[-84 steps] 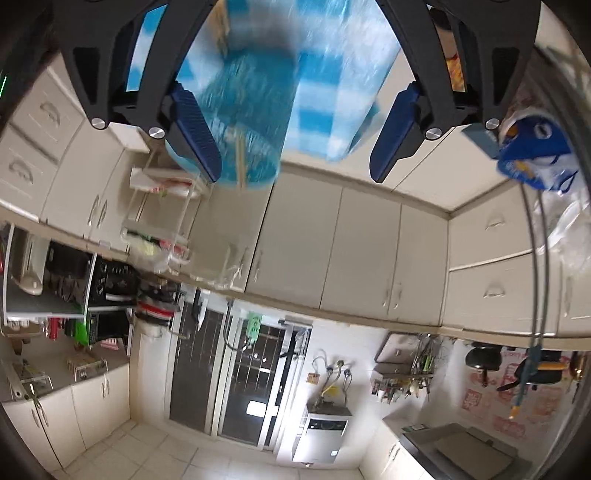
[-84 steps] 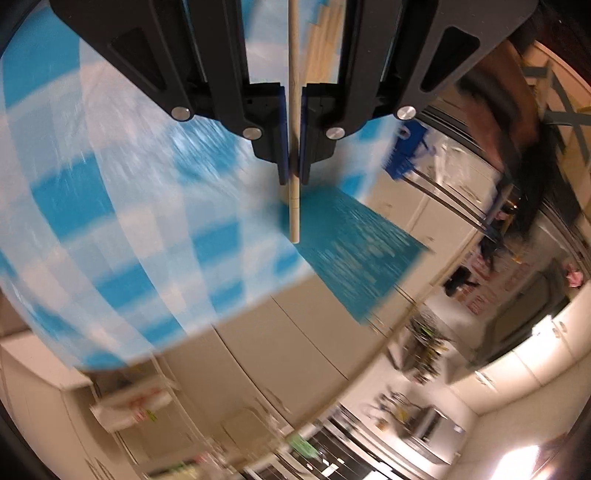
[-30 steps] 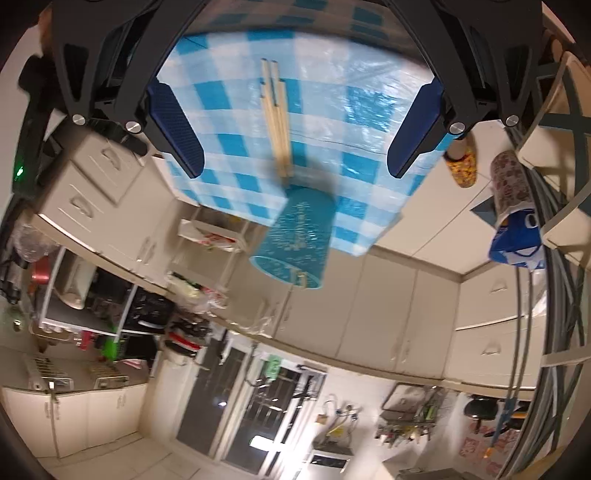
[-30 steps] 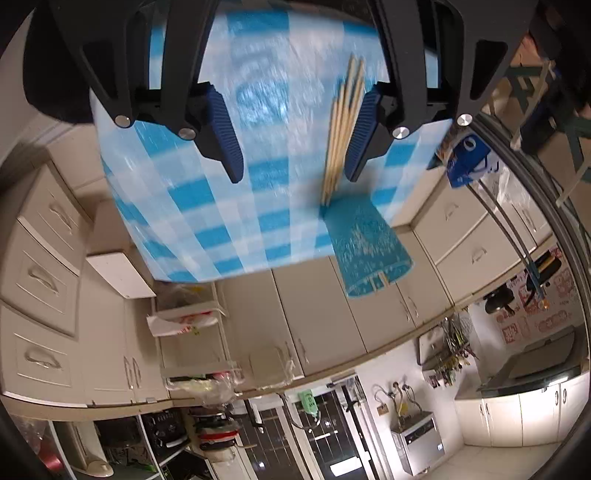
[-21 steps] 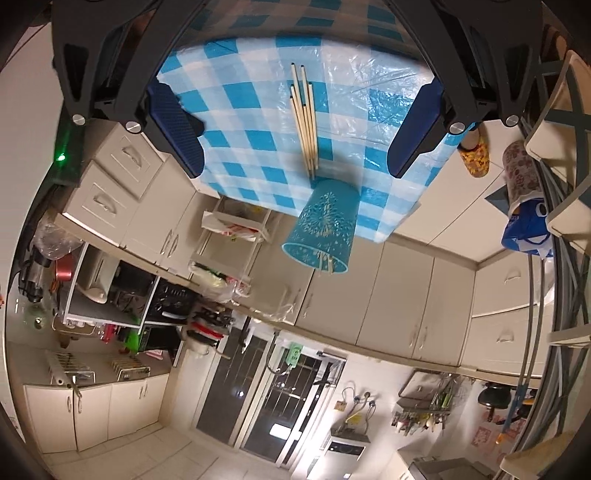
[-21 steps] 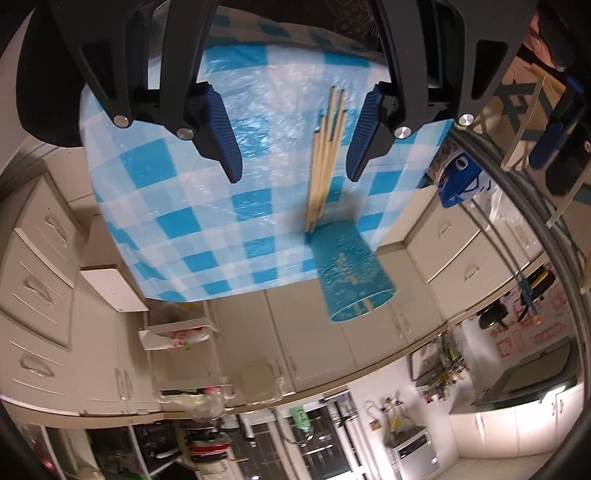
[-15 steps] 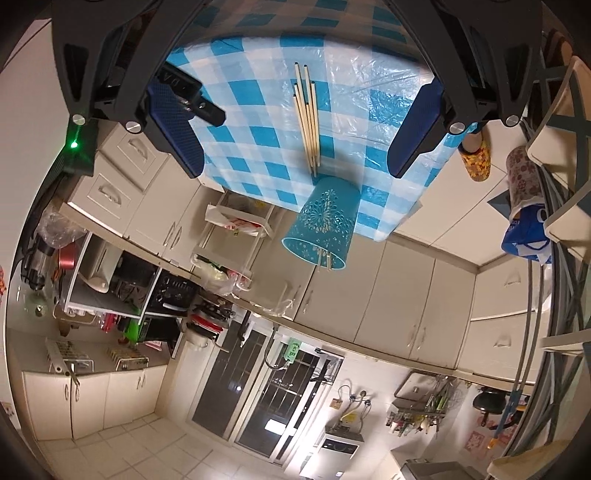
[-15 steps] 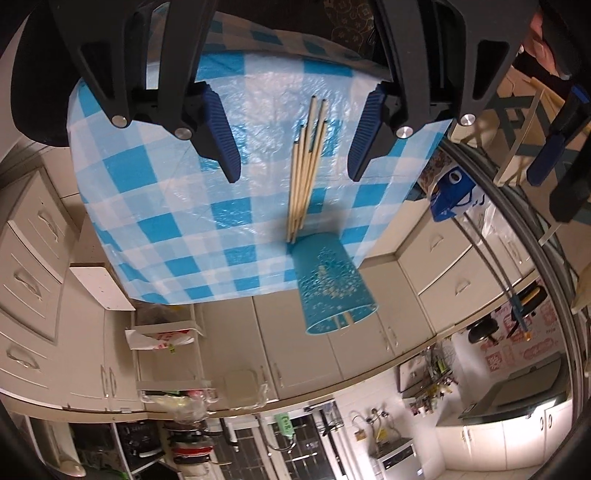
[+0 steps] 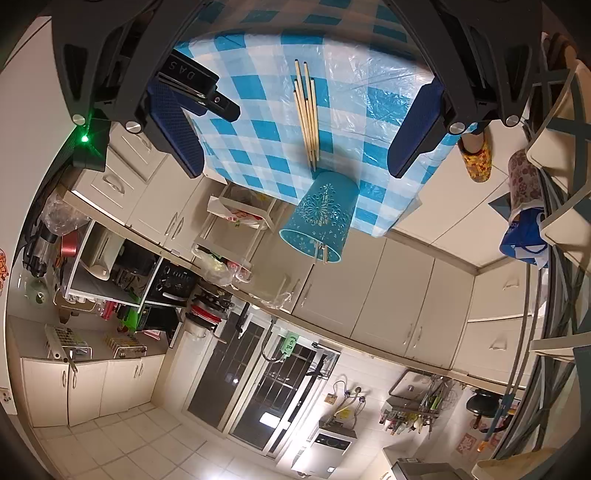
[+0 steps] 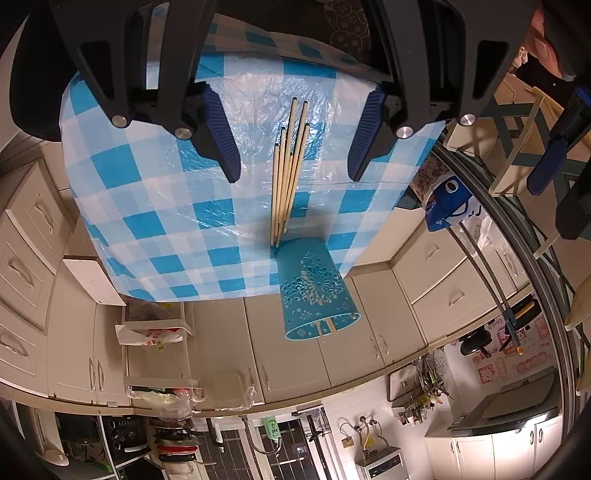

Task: Organize utensils
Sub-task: 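Pull both open grippers back from the cup above the chopstick pile, then lower the right gripper onto a lone chopstick and close on it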

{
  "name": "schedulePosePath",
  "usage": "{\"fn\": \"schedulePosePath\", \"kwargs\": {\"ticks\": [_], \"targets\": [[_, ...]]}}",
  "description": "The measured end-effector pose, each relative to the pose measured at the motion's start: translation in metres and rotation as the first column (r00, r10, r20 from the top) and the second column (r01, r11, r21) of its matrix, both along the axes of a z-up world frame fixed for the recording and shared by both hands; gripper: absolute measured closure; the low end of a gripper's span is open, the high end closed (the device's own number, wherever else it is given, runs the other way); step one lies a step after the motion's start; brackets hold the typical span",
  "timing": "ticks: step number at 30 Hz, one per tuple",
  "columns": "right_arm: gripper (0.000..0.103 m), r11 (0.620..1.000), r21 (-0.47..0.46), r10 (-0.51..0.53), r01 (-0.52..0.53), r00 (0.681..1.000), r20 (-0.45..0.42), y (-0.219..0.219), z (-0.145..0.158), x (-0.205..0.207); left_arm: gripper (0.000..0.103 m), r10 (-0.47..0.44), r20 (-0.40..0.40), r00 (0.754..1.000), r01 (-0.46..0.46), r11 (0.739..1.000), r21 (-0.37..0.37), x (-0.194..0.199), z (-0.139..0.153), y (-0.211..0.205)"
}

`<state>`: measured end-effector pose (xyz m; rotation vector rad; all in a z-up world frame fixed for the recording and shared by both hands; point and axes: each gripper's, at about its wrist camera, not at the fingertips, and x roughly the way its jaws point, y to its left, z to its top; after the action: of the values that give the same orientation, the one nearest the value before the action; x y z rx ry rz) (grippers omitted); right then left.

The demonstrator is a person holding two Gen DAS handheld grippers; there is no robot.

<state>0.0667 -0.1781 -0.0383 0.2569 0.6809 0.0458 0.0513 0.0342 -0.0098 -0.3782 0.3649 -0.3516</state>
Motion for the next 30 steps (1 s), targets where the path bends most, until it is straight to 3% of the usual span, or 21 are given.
{"fn": "schedulePosePath", "kwargs": {"ticks": [5, 9, 14, 19, 30], "targets": [[0.044, 1.0, 0.0, -0.008, 0.008, 1.0, -0.002, -0.003, -0.002, 0.005, 0.007, 0.025, -0.048, 0.999, -0.024, 0.999, 0.027, 0.012, -0.012, 0.007], [0.046, 1.0, -0.023, -0.008, 0.007, 1.0, -0.009, -0.014, -0.009, 0.021, 0.008, 0.104, -0.152, 0.983, -0.096, 0.994, 0.058, 0.032, -0.035, 0.026], [0.068, 0.999, -0.034, 0.023, -0.026, 0.997, -0.074, -0.02, -0.035, 0.061, 0.008, 0.159, -0.247, 0.956, -0.139, 0.986, 0.097, 0.048, -0.058, 0.038], [0.078, 0.996, -0.053, 0.062, -0.07, 0.988, -0.143, -0.012, -0.067, 0.105, 0.008, 0.147, -0.265, 0.953, -0.114, 0.984, 0.136, 0.056, -0.067, 0.031], [0.086, 0.984, -0.139, 0.078, -0.113, 0.969, -0.235, 0.001, -0.103, 0.188, 0.008, 0.142, -0.323, 0.936, -0.091, 0.981, 0.17, 0.073, -0.087, 0.024]]}}
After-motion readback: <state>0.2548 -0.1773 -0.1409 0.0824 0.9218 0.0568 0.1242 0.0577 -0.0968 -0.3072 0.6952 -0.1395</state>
